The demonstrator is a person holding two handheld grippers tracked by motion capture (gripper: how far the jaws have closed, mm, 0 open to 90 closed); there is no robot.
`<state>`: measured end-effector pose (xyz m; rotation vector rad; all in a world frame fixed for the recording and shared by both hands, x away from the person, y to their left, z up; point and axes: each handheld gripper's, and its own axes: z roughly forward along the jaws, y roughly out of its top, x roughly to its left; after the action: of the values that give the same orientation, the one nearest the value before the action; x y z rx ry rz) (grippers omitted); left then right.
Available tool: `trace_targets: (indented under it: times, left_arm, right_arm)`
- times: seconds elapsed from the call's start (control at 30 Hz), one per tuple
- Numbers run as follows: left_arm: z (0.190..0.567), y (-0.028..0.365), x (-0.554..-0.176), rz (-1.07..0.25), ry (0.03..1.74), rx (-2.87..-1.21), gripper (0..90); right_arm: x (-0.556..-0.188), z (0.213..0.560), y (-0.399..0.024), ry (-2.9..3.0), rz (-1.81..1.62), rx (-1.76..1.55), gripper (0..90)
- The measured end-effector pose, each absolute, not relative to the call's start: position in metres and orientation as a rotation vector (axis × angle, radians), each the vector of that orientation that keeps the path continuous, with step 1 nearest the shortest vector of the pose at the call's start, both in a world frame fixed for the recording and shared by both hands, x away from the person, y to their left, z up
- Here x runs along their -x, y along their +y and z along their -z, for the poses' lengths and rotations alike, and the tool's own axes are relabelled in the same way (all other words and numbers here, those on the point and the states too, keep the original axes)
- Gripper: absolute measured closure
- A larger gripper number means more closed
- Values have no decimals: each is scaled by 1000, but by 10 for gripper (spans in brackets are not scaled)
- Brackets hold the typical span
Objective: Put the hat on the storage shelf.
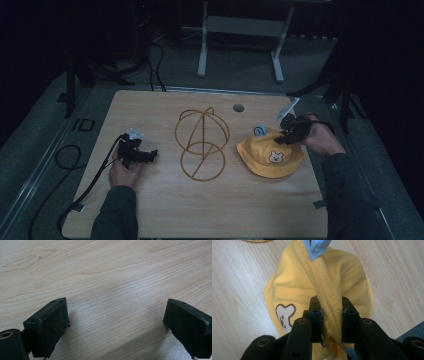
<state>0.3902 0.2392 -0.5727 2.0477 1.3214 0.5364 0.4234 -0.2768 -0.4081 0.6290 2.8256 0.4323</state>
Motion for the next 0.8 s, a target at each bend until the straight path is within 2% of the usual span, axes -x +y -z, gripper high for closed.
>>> trace_targets:
  times: [0.8]
  left_arm:
    - [573, 239, -390, -535, 1321, -2052, 59]
  right_arm:
    - [-411, 370, -256, 2789, -456, -517, 749]
